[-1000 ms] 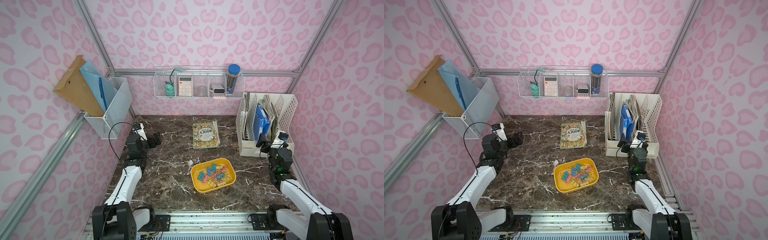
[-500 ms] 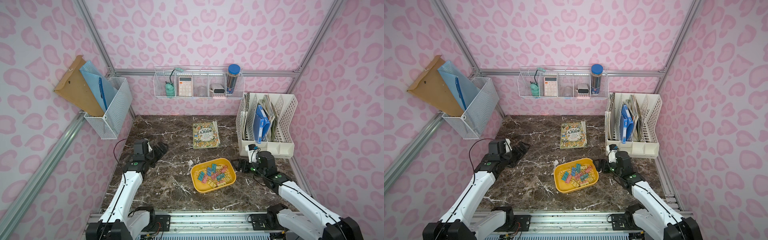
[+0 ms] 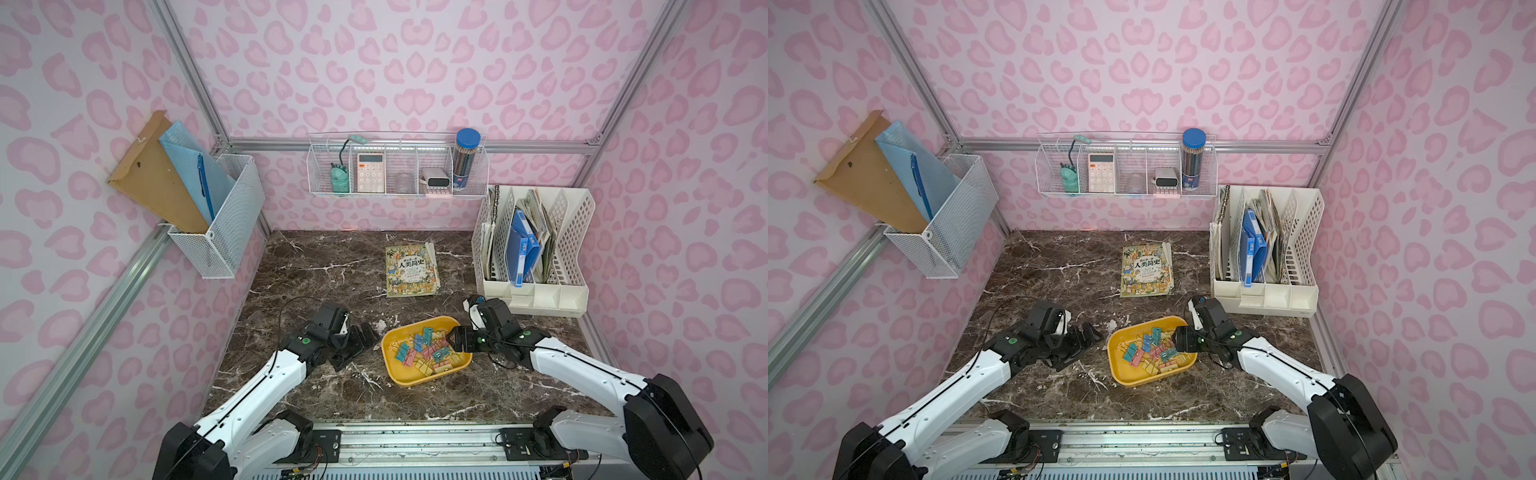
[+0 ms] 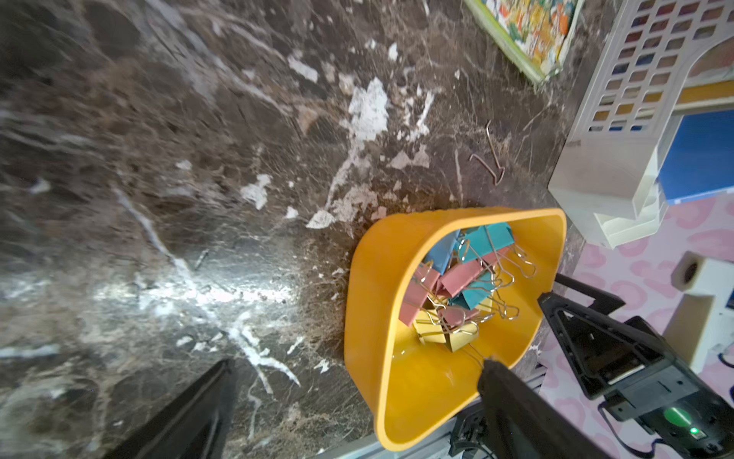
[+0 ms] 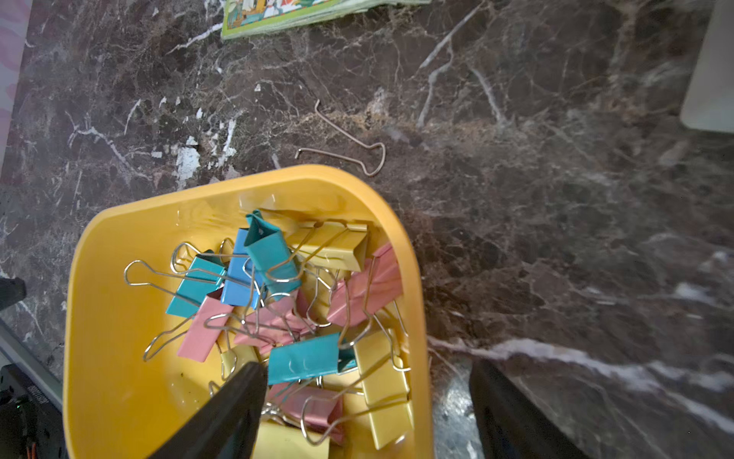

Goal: Take out the binder clips from the storage box
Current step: Move the storage box to the center of the board.

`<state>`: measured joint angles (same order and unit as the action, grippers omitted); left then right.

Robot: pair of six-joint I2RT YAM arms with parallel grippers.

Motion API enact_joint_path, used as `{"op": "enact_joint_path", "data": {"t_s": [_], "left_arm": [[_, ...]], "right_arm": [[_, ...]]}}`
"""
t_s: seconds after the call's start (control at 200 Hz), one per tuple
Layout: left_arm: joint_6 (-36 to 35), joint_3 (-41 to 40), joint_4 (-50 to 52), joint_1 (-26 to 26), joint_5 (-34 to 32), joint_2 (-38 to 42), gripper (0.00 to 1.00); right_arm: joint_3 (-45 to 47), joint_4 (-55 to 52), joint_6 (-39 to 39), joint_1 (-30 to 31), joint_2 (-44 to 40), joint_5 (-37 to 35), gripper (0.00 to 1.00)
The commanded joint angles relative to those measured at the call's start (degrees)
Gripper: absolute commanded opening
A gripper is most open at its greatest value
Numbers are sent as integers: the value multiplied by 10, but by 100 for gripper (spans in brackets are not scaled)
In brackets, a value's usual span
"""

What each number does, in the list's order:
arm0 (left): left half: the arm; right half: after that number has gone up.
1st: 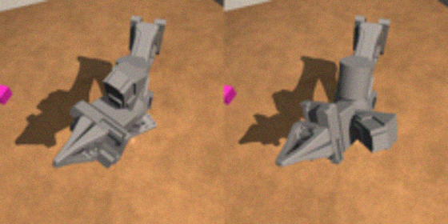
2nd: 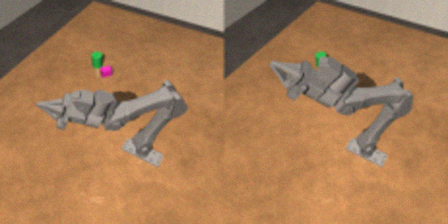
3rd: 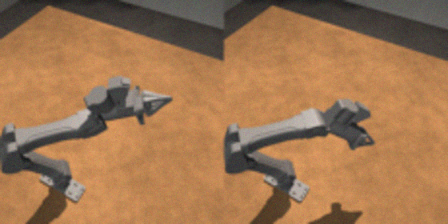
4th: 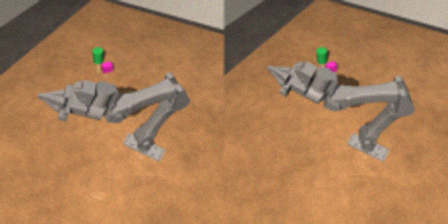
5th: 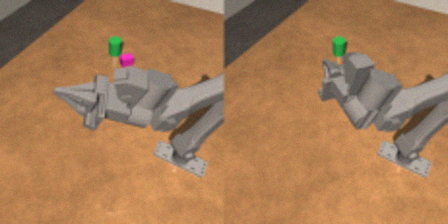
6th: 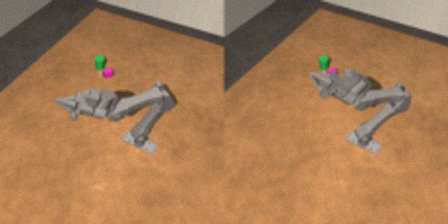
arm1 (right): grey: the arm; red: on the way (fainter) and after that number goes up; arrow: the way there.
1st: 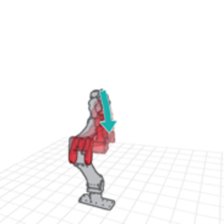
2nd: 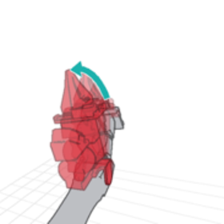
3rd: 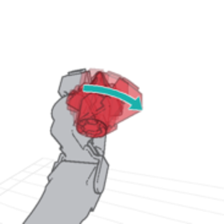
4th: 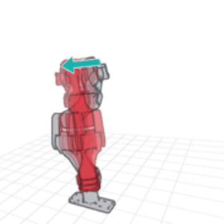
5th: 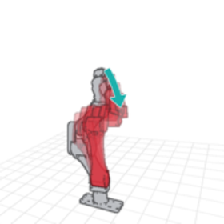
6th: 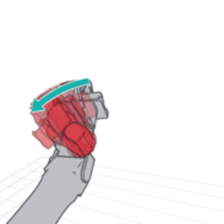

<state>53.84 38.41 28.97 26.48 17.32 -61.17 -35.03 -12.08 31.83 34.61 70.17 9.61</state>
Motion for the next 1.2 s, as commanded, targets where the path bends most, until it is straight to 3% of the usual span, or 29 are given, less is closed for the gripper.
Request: {"op": "enact_joint_path", "data": {"t_s": [0.0, 0.145, 0.375, 0.52, 0.76, 0.985, 1.195], "left_arm": [[-2, 19, -10, 22, 4, -31, 100], [17, 25, -61, 34, 43, -86, 98], [18, 78, -103, 36, 78, -147, 99], [-5, 123, -49, 29, 48, -175, 99], [-21, 161, 81, -2, -53, -177, 99], [-25, 166, 110, -26, -42, -211, 99], [13, 116, 97, -26, 14, -163, 99]], "right_arm": [[-5, -12, 22, 10, -8, -7, 82], [-6, -8, 72, 23, -17, 2, 78], [-11, 0, 91, 24, -24, 43, 75], [-16, 23, 98, 29, -5, 88, 75], [-21, 36, 115, 43, 24, 75, 75], [-31, 48, 129, 50, 38, 80, 75], [-32, 22, 124, 52, 39, 48, 76]]}}
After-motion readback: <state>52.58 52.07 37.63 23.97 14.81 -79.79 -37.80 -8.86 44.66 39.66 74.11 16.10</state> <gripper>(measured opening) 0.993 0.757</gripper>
